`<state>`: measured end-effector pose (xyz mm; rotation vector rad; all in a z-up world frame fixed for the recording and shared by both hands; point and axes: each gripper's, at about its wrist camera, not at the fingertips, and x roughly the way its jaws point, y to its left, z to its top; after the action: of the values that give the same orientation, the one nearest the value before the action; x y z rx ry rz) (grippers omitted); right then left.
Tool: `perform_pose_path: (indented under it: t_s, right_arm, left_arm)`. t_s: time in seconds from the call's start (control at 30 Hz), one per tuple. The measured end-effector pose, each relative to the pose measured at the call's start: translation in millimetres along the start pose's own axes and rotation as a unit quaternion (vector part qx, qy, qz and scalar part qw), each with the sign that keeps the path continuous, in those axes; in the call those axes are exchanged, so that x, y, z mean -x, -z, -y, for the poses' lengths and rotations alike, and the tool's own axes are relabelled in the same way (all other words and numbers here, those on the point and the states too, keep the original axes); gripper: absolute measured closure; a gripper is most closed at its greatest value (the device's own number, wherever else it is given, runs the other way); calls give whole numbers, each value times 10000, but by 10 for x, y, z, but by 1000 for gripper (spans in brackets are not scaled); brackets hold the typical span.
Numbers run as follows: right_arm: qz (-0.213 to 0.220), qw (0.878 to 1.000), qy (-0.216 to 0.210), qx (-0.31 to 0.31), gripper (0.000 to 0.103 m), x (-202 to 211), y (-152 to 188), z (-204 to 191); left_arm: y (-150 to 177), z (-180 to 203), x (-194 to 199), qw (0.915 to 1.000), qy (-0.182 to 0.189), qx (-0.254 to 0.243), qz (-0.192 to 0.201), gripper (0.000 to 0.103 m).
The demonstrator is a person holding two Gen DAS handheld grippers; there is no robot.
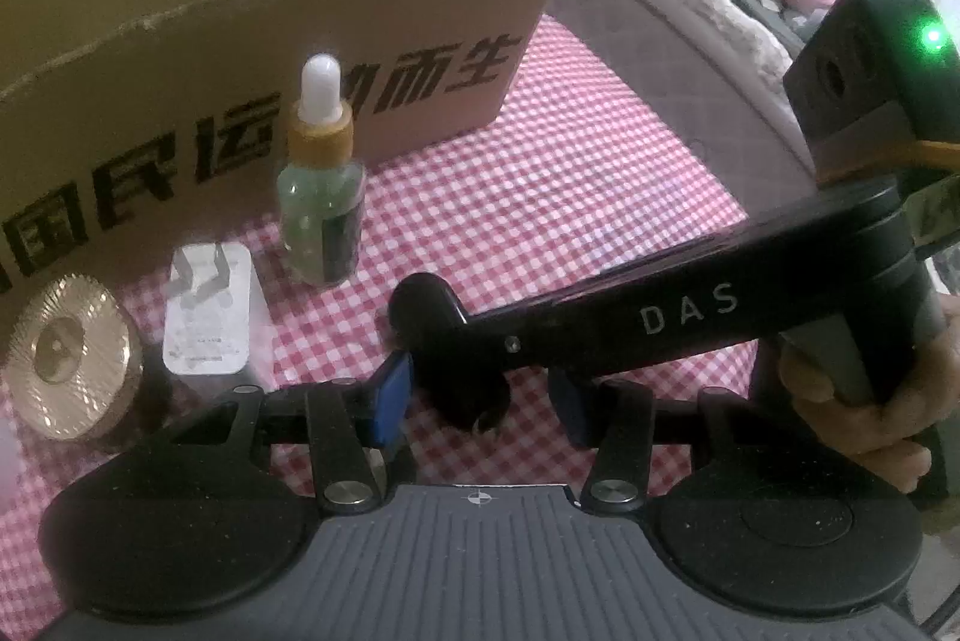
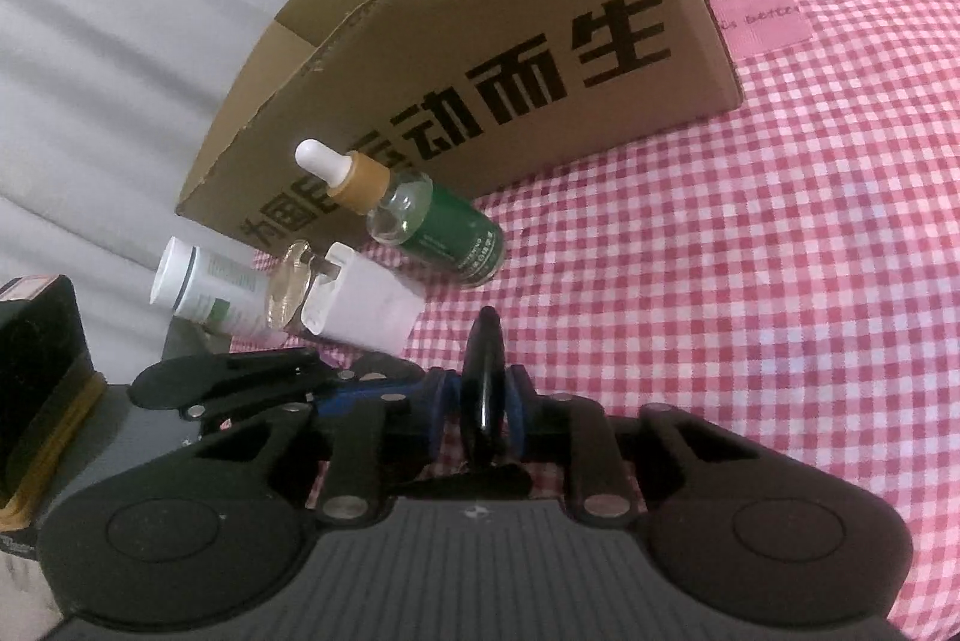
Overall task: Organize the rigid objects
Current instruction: 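Lower the right gripper onto the black oval case and close it, then lift the black oval case and carry it into the cardboard box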
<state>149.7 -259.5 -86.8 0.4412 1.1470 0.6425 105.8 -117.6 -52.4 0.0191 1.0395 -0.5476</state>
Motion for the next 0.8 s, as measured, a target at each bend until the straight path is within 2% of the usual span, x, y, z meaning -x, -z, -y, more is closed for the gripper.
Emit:
perform_pose_path:
  t_s: [0.17,0.3,0.47,0.67,0.8]
  right_arm:
    - [101,9999,44,-43,86,33,54,-41]
    - [298,9995,111,42,86,213,101,-172]
    - [557,9981,139,208,86,438,104,-412]
    - [931,9929,45,736,86,654,-52,-900]
    - [1043,9875,-166,1171,86,646,-349,-1278]
  left_arm:
    - [4,68,142,9996,65,-172,232,54]
    - [6,137,308,9984,82,-297,480,54]
    - [15,197,656,9943,41,-475,956,53]
    - [-105,132,1176,9845,-315,-602,1615,53]
    - [-263,-60,1446,9777,-676,-605,1895,53]
